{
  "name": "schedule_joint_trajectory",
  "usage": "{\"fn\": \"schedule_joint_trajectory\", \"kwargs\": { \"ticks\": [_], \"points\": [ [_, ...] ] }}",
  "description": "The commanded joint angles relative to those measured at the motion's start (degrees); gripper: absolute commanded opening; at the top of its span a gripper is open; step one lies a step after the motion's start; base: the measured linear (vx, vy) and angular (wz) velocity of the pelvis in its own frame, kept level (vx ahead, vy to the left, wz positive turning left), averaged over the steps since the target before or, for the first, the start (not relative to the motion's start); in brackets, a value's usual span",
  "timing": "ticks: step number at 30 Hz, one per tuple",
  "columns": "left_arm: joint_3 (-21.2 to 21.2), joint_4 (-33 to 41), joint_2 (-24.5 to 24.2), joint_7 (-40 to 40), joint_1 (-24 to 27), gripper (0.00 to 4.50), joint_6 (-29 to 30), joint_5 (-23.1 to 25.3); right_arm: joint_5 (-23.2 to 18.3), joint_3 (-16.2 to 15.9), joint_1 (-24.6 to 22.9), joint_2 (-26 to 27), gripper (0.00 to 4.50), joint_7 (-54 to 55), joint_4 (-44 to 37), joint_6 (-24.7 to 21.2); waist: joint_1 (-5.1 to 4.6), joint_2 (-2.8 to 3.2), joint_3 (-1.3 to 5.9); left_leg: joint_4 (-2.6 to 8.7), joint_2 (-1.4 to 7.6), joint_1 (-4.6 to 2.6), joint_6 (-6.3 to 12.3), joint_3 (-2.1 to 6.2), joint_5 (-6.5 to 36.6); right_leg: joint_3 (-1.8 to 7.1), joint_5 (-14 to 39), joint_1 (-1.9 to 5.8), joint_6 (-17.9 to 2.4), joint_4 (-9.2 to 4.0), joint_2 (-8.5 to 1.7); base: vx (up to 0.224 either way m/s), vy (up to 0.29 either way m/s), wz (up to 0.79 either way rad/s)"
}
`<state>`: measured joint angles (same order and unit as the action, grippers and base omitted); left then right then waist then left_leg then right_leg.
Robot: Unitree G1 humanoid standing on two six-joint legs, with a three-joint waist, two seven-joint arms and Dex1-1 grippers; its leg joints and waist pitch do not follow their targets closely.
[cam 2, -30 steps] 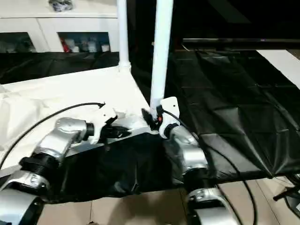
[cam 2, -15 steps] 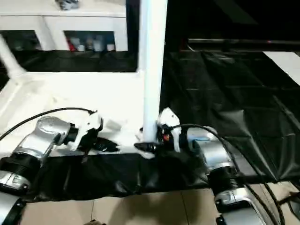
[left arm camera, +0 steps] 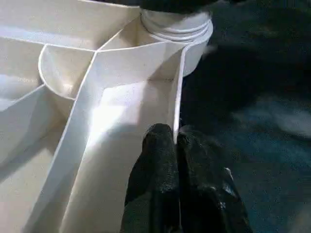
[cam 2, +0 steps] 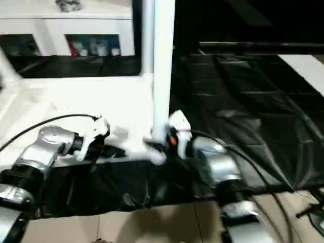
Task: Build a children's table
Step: Rotate leg to tighten
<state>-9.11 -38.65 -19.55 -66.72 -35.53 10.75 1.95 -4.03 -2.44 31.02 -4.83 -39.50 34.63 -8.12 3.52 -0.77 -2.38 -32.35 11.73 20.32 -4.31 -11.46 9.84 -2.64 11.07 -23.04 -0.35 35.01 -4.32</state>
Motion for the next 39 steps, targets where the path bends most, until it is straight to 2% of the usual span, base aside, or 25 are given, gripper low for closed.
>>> {"fn": "schedule_joint_trajectory", "kwargs": {
  "ticks": [1, 3, 4, 5, 7, 8, 10, 11, 15, 16, 18, 21, 23, 25, 26, 28, 30, 31, 32, 34, 35, 36, 37, 38, 39],
  "points": [
    [3.1, 3.4, 2.3, 7.0, 0.5, 0.0, 2.8, -1.8, 0.1, -0.2, -1.3, 3.6, 2.01, 6.6, 2.4, -1.8, 0.04, 0.34, 2.89, 3.96, 1.7, -0.75, -2.01, 1.18, 16.5, 2.46, 16.6, 1.93, -10.9, -4.9, -3.69, 0.0, 0.0, 0.0],
    [3.6, 4.9, 3.3, 8.7, 1.2, 0.0, 3.6, -2.0, 0.0, 0.3, -2.0, 5.0, 1.99, 8.7, 2.1, -1.2, -0.23, 0.36, 3.02, 3.86, 1.5, -0.37, -1.13, 1.15, 15.1, 2.39, 14.0, 2.24, -11.1, -4.73, -3.54, 0.0, 0.0, 0.0],
    [3.6, 6.0, 3.9, 9.6, 1.9, 0.0, 4.2, -2.1, 0.0, 0.6, -2.3, 6.1, 1.99, 10.2, 2.1, -1.0, -0.18, 0.42, 3.17, 3.65, 1.47, -0.49, -0.55, 0.98, 14.0, 2.44, 11.4, 2.23, -11.4, -4.53, -3.41, 0.0, 0.0, 0.0],
    [3.2, 7.1, 4.6, 10.5, 2.6, 0.0, 4.0, -2.1, 0.2, 0.4, -2.6, 7.6, 1.99, 11.7, 2.2, -0.7, -0.24, 0.43, 3.18, 3.58, 1.43, -0.28, -0.06, 0.91, 12.5, 2.46, 8.5, 2.34, -12.0, -4.27, -3.32, 0.0, 0.0, 0.0],
    [2.9, 7.5, 4.9, 10.8, 2.9, 0.0, 4.0, -2.1, 0.6, 0.0, -2.7, 8.3, 1.99, 12.1, 2.3, -0.2, -0.24, 0.39, 3.14, 3.58, 1.29, -0.25, 0.46, 0.85, 12.1, 2.4, 7.4, 2.49, -12.1, -4.27, -3.25, 0.0, 0.0, 0.0],
    [2.3, 7.0, 4.7, 10.6, 3.0, 0.0, 2.5, -1.8, 1.9, -1.0, -2.4, 8.6, 1.99, 13.4, 2.7, 0.7, -0.3, 0.44, 3.02, 3.64, 1.24, -0.29, 0.59, 0.84, 12.6, 2.37, 8.3, 2.45, -11.9, -4.42, -3.19, 0.0, 0.0, 0.0],
    [2.0, 7.1, 4.4, 10.6, 3.1, 0.0, 2.0, -1.6, 1.8, -1.2, -2.2, 8.8, 1.99, 12.9, 2.9, 1.3, -0.38, 0.51, 2.9, 3.78, 1.28, -0.38, 0.26, 0.9, 14.1, 2.4, 11.1, 2.37, -11.4, -4.71, -3.29, 0.0, 0.0, 0.0],
    [1.8, 7.0, 4.1, 10.5, 3.1, 0.0, 1.6, -1.4, 2.0, -1.5, -2.1, 8.7, 2.55, 12.8, 2.9, 1.9, -0.45, 0.48, 2.85, 3.82, 1.33, -0.45, 0.04, 0.94, 15.1, 2.43, 12.9, 2.31, -10.9, -4.87, -3.33, 0.0, 0.0, 0.0],
    [1.9, 6.3, 3.0, 10.5, 2.8, 0.0, -0.6, -1.3, 1.6, -1.2, -2.0, 7.8, 2.88, 11.9, 1.6, 3.4, -0.6, 0.43, 2.88, 3.85, 1.36, -0.43, 0.06, 0.98, 15.2, 2.5, 13.1, 2.28, -10.5, -4.84, -3.28, 0.0, 0.0, 0.0],
    [1.9, 6.3, 2.9, 10.6, 2.9, 0.0, -1.0, -1.3, 1.4, -1.1, -2.1, 7.3, 2.88, 11.3, 0.8, 3.5, -0.61, 0.35, 2.9, 3.82, 1.37, -0.4, 0.18, 0.96, 14.7, 2.51, 12.5, 2.32, -10.6, -4.77, -3.29, 0.0, 0.0, 0.0],
    [2.1, 6.4, 2.8, 10.5, 3.2, 0.0, -1.5, -1.5, 1.6, -1.0, -2.6, 6.2, 3.18, 10.9, -1.0, 3.7, -0.55, 0.45, 2.85, 3.77, 1.35, -0.35, 0.52, 0.91, 14.2, 2.51, 11.6, 2.37, -10.7, -4.76, -3.25, 0.0, 0.0, 0.0],
    [2.9, 6.9, 2.8, 11.0, 4.0, 0.0, -2.1, -2.1, 1.6, -0.9, -4.0, 4.0, 3.18, 9.5, -5.0, 3.6, -0.35, 0.57, 2.96, 3.58, 1.31, -0.24, 0.93, 0.89, 13.4, 2.51, 10.5, 2.58, -10.7, -4.55, -3.27, 0.0, 0.0, 0.0],
    [4.5, 8.4, 3.0, 10.8, 4.6, 0.55, -1.2, -3.8, 0.6, -0.5, -5.8, 1.7, 3.21, 7.2, -9.3, 2.5, -0.1, 0.54, 2.94, 3.46, 1.25, -0.07, 1.55, 0.85, 11.7, 2.5, 8.1, 2.85, -10.9, -4.34, -3.19, 0.0, 0.0, 0.0],
    [5.1, 9.6, 2.7, 10.5, 5.0, 0.67, -0.2, -4.7, 0.1, -0.5, -6.9, 0.6, 3.21, 6.0, -11.2, 2.1, 0.02, 0.54, 3.17, 3.25, 1.26, 0.02, 1.96, 0.8, 10.5, 2.48, 6.0, 3.0, -11.7, -4.03, -3.32, 0.0, 0.0, 0.0],
    [5.6, 11.7, 2.0, 10.4, 5.8, 0.67, 1.0, -5.2, -0.7, -0.4, -8.7, -1.5, 3.21, 3.6, -14.1, 1.6, 0.17, 0.52, 3.31, 3.11, 1.38, 0.12, 2.66, 0.83, 9.3, 2.35, 3.2, 3.06, -12.8, -3.69, -3.26, 0.0, 0.0, 0.0],
    [6.4, 13.6, 1.2, 10.0, 6.5, 0.91, 1.8, -6.0, -1.4, -0.3, -10.2, -3.2, 3.21, 1.5, -16.4, 1.2, 0.23, 0.09, 3.33, 2.87, 1.37, 0.22, 3.66, 0.75, 7.8, 2.28, 0.1, 3.01, -13.4, -3.38, -3.01, 0.0, 0.0, 0.0],
    [8.0, 16.8, -0.5, 9.6, 8.0, 1.01, 3.5, -7.2, -2.9, 0.1, -12.2, -6.1, 3.21, -1.8, -20.0, 0.5, 0.46, 0.01, 3.33, 2.68, 1.37, 0.35, 4.77, 0.71, 6.4, 2.25, -2.2, 3.08, -13.8, -3.07, -3.05, 0.0, 0.0, 0.0],
    [8.1, 17.0, -0.6, 9.6, 8.1, 1.04, 3.6, -7.2, -3.0, 0.1, -12.4, -6.2, 3.21, -2.0, -20.2, 0.5, 0.5, 0.03, 3.22, 2.73, 1.41, 0.38, 4.96, 0.75, 6.6, 2.2, -1.8, 3.06, -13.9, -3.1, -3.07, 0.0, 0.0, 0.0],
    [8.8, 20.5, -2.4, 8.4, 10.1, 1.12, 4.7, -8.2, -4.5, 0.0, -14.0, -8.5, 3.21, -4.9, -23.2, -0.9, 0.45, -0.03, 3.03, 2.74, 1.31, 0.32, 5.0, 0.65, 7.9, 2.22, 1.2, 2.87, -13.5, -3.43, -3.04, 0.0, 0.0, 0.0],
    [9.1, 21.6, -2.9, 8.1, 10.8, 1.36, 5.2, -8.5, -5.1, -0.1, -14.5, -9.2, 3.21, -6.0, -24.1, -1.5, 0.53, 0.09, 2.87, 2.87, 1.5, 0.23, 4.45, 0.7, 9.3, 2.23, 4.7, 2.75, -12.8, -3.69, -3.07, 0.0, 0.0, 0.0],
    [10.0, 26.8, -5.3, 5.8, 13.7, 1.42, 8.3, -10.4, -5.6, -0.9, -15.9, -11.8, 3.21, -9.0, -27.0, -1.9, 0.56, 0.09, 2.83, 2.91, 1.53, 0.11, 3.99, 0.71, 10.0, 2.24, 6.3, 2.65, -12.4, -3.85, -3.07, 0.0, 0.0, 0.0],
    [10.0, 26.8, -5.3, 5.8, 13.7, 1.47, 8.3, -10.4, -5.6, -0.9, -15.9, -11.8, 3.21, -9.0, -27.0, -1.9, 0.69, 0.03, 2.84, 2.99, 1.72, 0.06, 3.61, 0.79, 10.2, 2.26, 6.6, 2.76, -12.4, -3.67, -3.23, 0.0, 0.0, 0.0],
    [10.7, 29.9, -6.7, 5.2, 15.8, 1.47, 10.1, -11.2, -6.5, -1.0, -16.7, -12.9, 3.21, -10.5, -28.7, -3.3, 0.66, 0.04, 2.63, 3.1, 1.66, 0.11, 3.48, 0.72, 10.8, 2.26, 7.9, 2.49, -12.1, -3.92, -3.01, 0.0, 0.0, 0.0],
    [11.4, 34.3, -8.7, 4.3, 19.0, 1.56, 12.2, -12.6, -7.9, -1.4, -17.8, -14.5, 3.21, -12.6, -31.4, -5.2, 0.57, -0.04, 2.65, 3.18, 1.74, 0.06, 3.13, 0.85, 11.4, 2.24, 8.3, 2.71, -12.1, -3.73, -3.04, 0.0, 0.0, 0.0],
    [11.4, 34.3, -8.7, 4.3, 19.0, 1.69, 12.2, -12.6, -7.9, -1.4, -17.8, -14.5, 3.21, -12.6, -31.4, -5.2, 0.6, 0.06, 2.38, 3.31, 1.81, 0.03, 3.18, 0.77, 12.2, 2.3, 10.1, 2.32, -11.4, -4.12, -2.92, 0.0, 0.0, 0.0]
  ]
}}
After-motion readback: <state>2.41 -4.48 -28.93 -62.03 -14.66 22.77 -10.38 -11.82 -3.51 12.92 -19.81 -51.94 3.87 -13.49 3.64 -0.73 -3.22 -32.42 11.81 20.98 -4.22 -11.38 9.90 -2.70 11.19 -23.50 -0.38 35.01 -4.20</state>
